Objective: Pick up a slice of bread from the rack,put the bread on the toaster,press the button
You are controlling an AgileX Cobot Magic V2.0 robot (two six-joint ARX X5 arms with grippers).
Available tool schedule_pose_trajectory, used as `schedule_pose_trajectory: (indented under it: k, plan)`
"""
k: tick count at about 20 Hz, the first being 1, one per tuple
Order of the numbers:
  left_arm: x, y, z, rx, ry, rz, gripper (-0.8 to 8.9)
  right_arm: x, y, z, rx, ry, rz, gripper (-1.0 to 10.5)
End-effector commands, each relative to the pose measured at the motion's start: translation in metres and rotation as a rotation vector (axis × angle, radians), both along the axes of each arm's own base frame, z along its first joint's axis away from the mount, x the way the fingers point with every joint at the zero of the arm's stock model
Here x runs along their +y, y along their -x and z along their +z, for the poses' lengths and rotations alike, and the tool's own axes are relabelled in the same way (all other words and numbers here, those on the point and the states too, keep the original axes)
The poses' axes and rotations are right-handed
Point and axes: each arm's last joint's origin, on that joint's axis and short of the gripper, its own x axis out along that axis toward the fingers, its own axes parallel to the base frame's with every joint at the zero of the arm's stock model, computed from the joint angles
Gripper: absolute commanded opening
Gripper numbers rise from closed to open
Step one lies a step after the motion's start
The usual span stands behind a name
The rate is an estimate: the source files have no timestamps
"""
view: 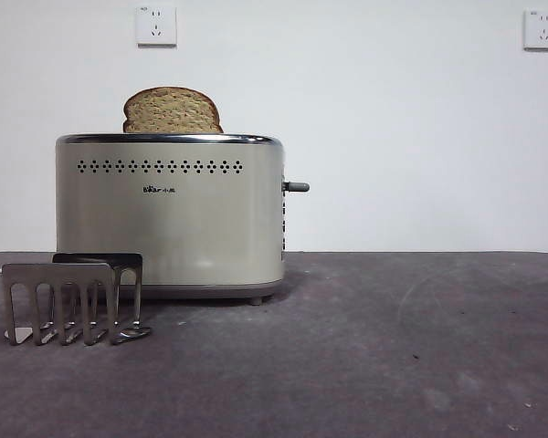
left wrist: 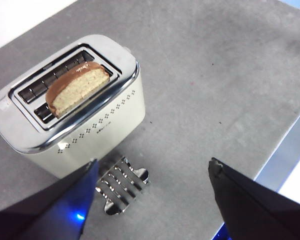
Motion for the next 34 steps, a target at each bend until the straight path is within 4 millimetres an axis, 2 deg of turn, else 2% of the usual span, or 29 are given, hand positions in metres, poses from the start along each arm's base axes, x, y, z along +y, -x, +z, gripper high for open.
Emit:
schedule_pose_trajectory:
  k: [1, 2, 3, 5, 6, 23, 26, 28, 29, 31, 34]
  plan:
    - [0.000, 0.001, -0.001, 0.016, 0.001, 0.000, 3.72, -0.002, 0.006, 0.000, -0.017, 0.006, 0.014, -0.1]
    - [0.001, 0.002, -0.001, 0.021, -0.001, 0.000, 3.61, -0.003, 0.009, 0.002, -0.024, 0.003, 0.013, -0.1]
    - [0.001, 0.002, -0.001, 0.024, -0.004, 0.000, 2.83, -0.003, 0.010, 0.002, -0.028, 0.002, 0.013, -0.1]
    - [0.001, 0.002, -0.001, 0.024, -0.003, 0.000, 0.19, -0.004, 0.010, 0.003, -0.031, 0.000, 0.013, -0.1]
    - [0.001, 0.002, -0.001, 0.024, -0.003, 0.000, -0.07, -0.004, 0.010, 0.003, -0.030, 0.000, 0.013, 0.0]
    - [0.002, -0.001, 0.000, -0.008, -0.014, 0.027, -0.04, -0.004, 0.010, 0.003, -0.029, 0.000, 0.008, 0.0]
    - [0.015, 0.001, 0.013, -0.223, -0.002, 0.050, -0.04, -0.004, 0.010, 0.003, -0.029, -0.001, 0.008, 0.0]
    - [0.028, 0.010, 0.020, -0.472, 0.094, 0.093, -0.04, -0.004, 0.010, 0.003, -0.029, -0.001, 0.008, 0.0]
    - [0.033, 0.014, 0.017, -0.591, 0.124, 0.123, -0.04, -0.004, 0.010, 0.003, -0.029, 0.000, 0.008, 0.0]
    - [0.042, 0.018, -0.003, -0.774, 0.129, 0.220, -0.04, -0.004, 0.010, 0.003, -0.029, 0.000, 0.008, 0.0]
    - [0.053, 0.019, -0.053, -0.911, 0.100, 0.374, -0.04, -0.004, 0.010, 0.003, -0.030, -0.001, 0.008, 0.0]
